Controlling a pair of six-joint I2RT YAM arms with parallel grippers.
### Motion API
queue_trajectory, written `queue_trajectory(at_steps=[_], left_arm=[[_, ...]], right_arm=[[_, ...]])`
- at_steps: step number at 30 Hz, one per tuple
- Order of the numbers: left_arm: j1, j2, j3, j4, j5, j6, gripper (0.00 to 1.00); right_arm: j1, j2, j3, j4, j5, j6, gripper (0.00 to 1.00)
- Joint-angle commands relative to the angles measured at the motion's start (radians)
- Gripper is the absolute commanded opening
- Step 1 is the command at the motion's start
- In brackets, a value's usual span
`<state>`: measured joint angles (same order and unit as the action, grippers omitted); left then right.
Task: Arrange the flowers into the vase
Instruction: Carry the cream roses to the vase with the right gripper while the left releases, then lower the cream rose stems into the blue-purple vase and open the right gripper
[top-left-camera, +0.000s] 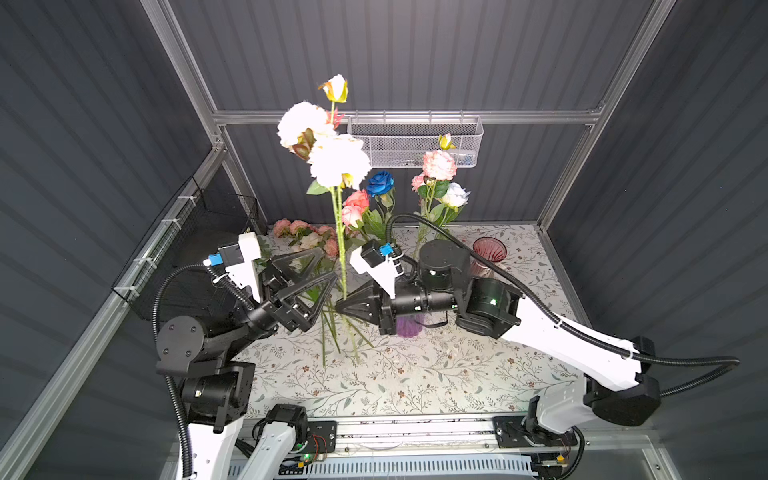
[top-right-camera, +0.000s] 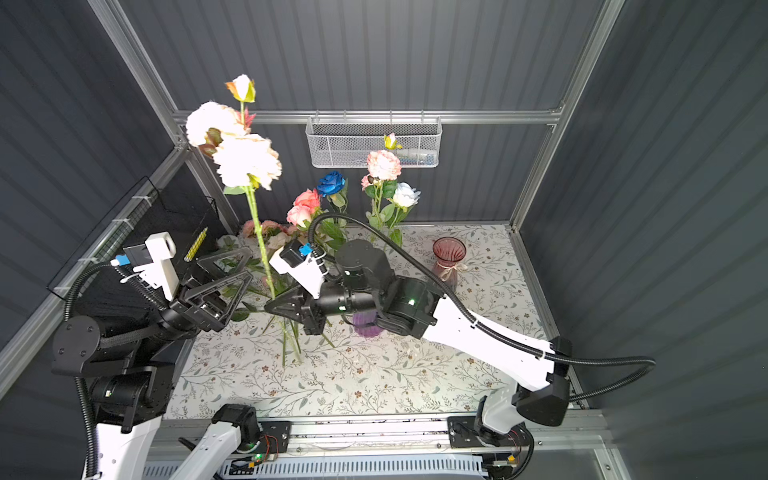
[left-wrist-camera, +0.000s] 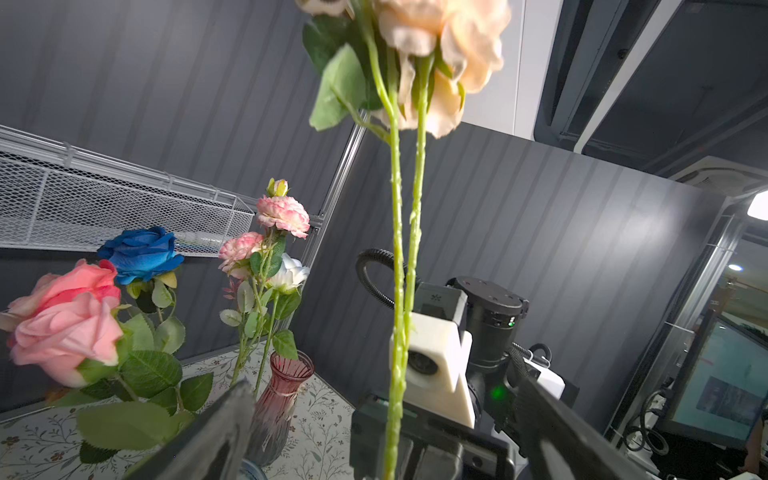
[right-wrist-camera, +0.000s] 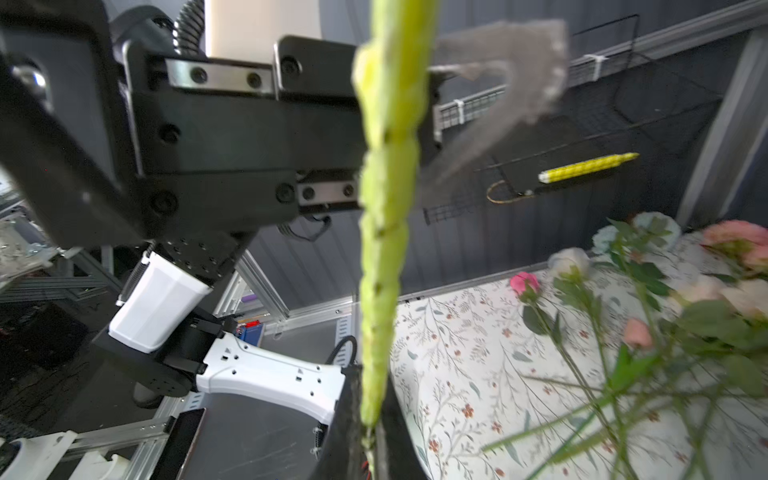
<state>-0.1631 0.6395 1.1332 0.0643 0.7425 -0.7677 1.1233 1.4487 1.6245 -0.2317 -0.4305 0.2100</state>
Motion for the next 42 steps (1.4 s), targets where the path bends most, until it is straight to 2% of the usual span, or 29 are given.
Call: queue_trajectory(at_steps=[1, 6, 9, 13, 17, 21, 29, 30, 34, 36, 38, 42], left_arm=[[0.000, -0.024, 0.013, -0.058, -0.062, 0.053, 1.00], [0.000, -0.091, -0.026, -0.123, -0.179, 0.113, 1.00], [0.000, -0.132, -0.070, -0.151, -0.228, 0.129, 1.00], [0.000, -0.136, -0.094, -0.209, -0.229, 0.132, 1.00], [0.000, -0.140, -0.107, -0.258, -0.233, 0.136, 1.00], [0.000, -0.152, -0.119, -0.286, -0.238, 0.141, 1.00], [0.000, -0.155, -0.149, -0.307, -0.243, 0.152, 1.00], [0.000, -0.153, -0.157, -0.306, -0.245, 0.152, 0.99], [0.000, -0.150, -0.182, -0.321, -0.251, 0.153, 0.99], [0.001, -0.151, -0.191, -0.339, -0.271, 0.155, 1.00], [0.000, -0.154, -0.204, -0.349, -0.285, 0.157, 0.99], [0.000, -0.158, -0.228, -0.396, -0.340, 0.156, 1.00]], right_arm=[[-0.041, -0.124, -0.072, 0.043, 0.138, -0.033, 0.00], [-0.131, -0.263, -0.184, 0.036, 0.247, -0.059, 0.00], [-0.186, -0.281, -0.204, 0.052, 0.313, -0.102, 0.00], [-0.256, -0.225, -0.188, 0.092, 0.317, -0.133, 0.00], [-0.290, -0.157, -0.211, 0.171, 0.368, -0.179, 0.00], [-0.332, -0.091, -0.249, 0.235, 0.353, -0.150, 0.00], [-0.330, -0.065, -0.445, 0.306, 0.366, -0.077, 0.00], [-0.329, -0.070, -0.469, 0.315, 0.371, -0.066, 0.04], [-0.302, -0.109, -0.540, 0.321, 0.386, -0.041, 0.45], [-0.285, -0.138, -0.557, 0.316, 0.391, -0.034, 0.56], [-0.272, -0.167, -0.571, 0.310, 0.390, -0.019, 0.63], [-0.255, -0.236, -0.618, 0.311, 0.397, 0.025, 0.70]])
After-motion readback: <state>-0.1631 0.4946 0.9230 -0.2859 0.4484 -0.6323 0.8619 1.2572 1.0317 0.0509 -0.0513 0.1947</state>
